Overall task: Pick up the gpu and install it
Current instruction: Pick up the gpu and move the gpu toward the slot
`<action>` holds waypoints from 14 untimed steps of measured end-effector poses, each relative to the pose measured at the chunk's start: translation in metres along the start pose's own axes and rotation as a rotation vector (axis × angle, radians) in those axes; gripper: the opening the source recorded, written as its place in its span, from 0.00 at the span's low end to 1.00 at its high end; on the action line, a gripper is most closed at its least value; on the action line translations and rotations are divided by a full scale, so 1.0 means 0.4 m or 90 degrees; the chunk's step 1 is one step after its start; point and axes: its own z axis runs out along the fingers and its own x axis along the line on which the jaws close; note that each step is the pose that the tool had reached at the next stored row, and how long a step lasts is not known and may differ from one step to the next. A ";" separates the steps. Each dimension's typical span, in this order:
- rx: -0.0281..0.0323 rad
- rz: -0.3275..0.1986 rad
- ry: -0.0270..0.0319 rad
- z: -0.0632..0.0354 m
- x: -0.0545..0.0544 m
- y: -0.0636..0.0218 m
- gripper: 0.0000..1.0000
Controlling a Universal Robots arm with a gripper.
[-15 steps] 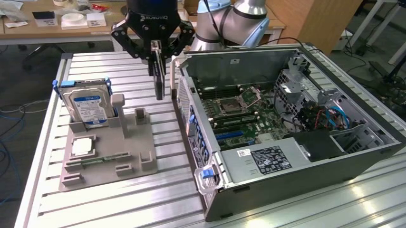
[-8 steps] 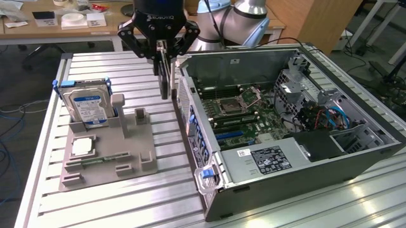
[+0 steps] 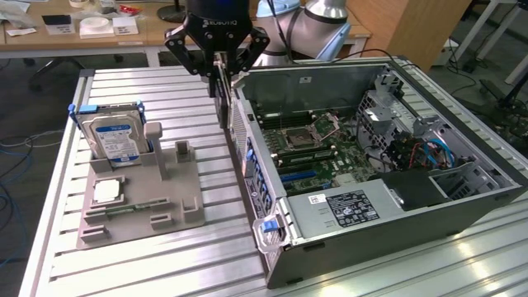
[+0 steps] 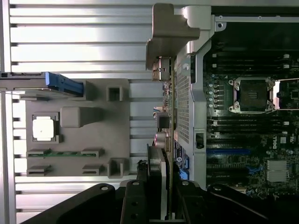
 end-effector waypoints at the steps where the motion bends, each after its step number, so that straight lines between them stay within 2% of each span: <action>1: 0.0000 0.000 0.0000 0.000 -0.004 0.000 0.28; 8: -0.0001 0.000 0.0000 0.000 -0.031 0.001 0.28; 14: -0.0003 0.000 -0.0001 0.001 -0.067 0.002 0.28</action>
